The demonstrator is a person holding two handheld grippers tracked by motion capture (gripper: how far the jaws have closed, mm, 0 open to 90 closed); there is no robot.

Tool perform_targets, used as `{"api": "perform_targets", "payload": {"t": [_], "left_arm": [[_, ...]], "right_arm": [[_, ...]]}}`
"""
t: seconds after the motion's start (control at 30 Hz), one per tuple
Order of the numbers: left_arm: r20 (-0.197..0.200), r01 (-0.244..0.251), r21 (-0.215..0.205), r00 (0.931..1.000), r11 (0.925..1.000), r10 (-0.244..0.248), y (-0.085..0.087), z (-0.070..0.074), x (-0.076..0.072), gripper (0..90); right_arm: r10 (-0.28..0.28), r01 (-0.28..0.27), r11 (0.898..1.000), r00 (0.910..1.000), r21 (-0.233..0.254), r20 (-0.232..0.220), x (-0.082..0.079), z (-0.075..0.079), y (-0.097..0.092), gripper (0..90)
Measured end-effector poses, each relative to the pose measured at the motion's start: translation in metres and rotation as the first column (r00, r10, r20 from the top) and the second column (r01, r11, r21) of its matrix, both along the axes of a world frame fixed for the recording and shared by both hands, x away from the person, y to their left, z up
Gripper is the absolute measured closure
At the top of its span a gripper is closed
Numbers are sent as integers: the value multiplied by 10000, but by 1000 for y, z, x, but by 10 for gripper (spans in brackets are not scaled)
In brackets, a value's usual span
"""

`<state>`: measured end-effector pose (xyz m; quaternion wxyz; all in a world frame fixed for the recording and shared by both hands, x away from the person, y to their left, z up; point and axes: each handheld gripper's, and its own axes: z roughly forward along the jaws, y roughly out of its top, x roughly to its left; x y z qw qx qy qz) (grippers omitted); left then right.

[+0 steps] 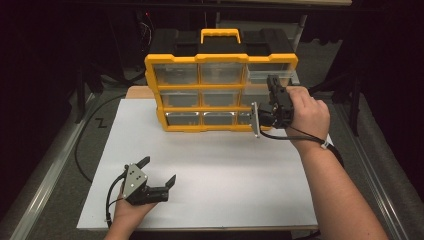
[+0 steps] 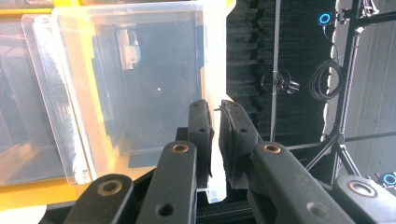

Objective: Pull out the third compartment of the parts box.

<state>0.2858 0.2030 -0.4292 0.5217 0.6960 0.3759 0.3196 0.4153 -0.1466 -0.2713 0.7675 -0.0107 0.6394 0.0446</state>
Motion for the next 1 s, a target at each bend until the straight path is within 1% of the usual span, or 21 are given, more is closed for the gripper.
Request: {"api": "perform_targets", "payload": {"t": [0.03,0.13,0.17,0.2,0.23,0.27,0.3,0.33,0.37,0.4,0.53,0.63,0.67,0.73,0.8,0.87,1.0], "left_arm": [[3,-1,-8,10000,10000,1,0,0,0,4],[9,-1,-28,10000,10000,1,0,0,0,4],[6,-6,-32,10000,10000,6,0,0,0,5],[10,-9,-32,10000,10000,9,0,0,0,5],[13,-3,-36,10000,10000,4,0,0,0,5],[33,10,-63,10000,10000,-10,0,0,0,5],[55,25,-53,10000,10000,-24,0,0,0,4],[66,33,-71,10000,10000,-33,0,0,0,4],[66,37,-71,10000,10000,-36,0,1,0,4],[66,34,-63,10000,10000,-33,0,1,0,4],[78,12,-96,10000,10000,-11,1,1,-1,4],[55,2,-75,10000,10000,-2,1,1,0,4],[57,4,-87,10000,10000,-4,1,1,0,4],[83,14,-118,10000,9999,-13,1,1,0,4],[87,22,-120,10000,9999,-21,1,1,0,4],[89,17,-107,10000,9999,-16,2,1,0,5],[75,17,-123,10000,9999,-16,2,1,-1,5]], "right_arm": [[13,-12,9999,10000,-108,29,0,1,0,850],[-24,24,10000,10000,-75,-71,-1,1,0,841],[13,-14,10000,9999,-78,-130,-2,2,0,788],[13,-14,10000,9999,-78,-130,-2,2,0,788],[-28,27,10000,9999,-94,-96,-3,3,1,754],[-28,27,10000,9999,-94,-96,-3,3,1,754],[-53,49,9999,9996,-124,-278,-3,6,2,711],[-105,99,9998,9991,-163,-418,-3,7,2,691],[-105,99,9998,9991,-163,-418,-3,7,2,691],[-132,121,9997,9984,-207,-557,-2,8,2,677],[-148,132,9997,9968,-212,-788,2,13,3,635],[-162,138,9996,9949,-250,-993,3,18,3,651],[-168,142,9996,9933,-229,-1140,4,19,4,656],[-239,208,9994,9914,-260,-1287,5,19,4,688],[-296,256,9991,9919,-338,-1233,6,17,5,731],[-251,223,9993,9948,-296,-982,6,15,5,797],[-331,306,9990,9964,-330,-778,4,13,6,804]]}}
